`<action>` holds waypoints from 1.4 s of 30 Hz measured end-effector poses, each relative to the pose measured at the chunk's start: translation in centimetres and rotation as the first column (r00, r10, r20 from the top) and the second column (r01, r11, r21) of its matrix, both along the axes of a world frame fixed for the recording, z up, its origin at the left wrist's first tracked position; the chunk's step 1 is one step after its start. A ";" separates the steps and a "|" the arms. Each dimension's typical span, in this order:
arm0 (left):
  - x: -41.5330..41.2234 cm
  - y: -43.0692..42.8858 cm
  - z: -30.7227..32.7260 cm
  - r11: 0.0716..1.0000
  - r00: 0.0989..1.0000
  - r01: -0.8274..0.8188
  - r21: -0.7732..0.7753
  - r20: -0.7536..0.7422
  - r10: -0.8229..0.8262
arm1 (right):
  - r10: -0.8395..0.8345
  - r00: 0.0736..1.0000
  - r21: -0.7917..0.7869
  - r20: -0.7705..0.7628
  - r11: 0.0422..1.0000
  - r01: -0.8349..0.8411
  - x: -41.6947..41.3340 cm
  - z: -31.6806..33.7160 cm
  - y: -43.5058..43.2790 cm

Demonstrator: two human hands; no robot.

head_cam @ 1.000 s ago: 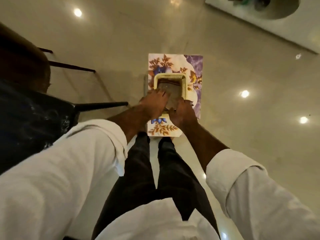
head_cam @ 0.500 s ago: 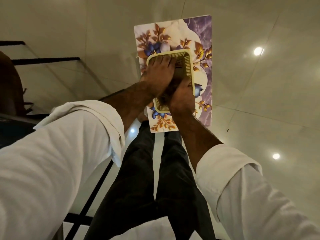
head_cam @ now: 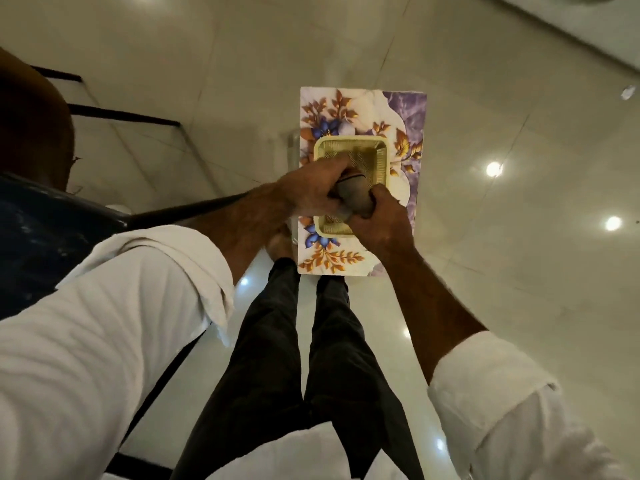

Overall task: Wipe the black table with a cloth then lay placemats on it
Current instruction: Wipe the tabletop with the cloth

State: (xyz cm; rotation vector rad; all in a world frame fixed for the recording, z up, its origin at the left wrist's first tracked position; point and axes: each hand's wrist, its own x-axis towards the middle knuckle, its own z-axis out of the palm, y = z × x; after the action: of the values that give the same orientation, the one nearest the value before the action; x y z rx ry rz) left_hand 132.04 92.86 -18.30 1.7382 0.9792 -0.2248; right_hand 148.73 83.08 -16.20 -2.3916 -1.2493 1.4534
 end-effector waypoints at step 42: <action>-39.3 -29.4 21.4 0.086 0.072 -0.961 0.261 -0.060 0.996 | 0.674 0.684 0.247 0.280 0.638 -0.729 -38.9 22.6 -1.0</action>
State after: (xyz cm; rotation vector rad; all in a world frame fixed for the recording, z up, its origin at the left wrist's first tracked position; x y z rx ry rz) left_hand 92.78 63.45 3.11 0.7398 2.2178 0.6260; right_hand 109.81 82.12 6.38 -1.8686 -2.4492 1.0021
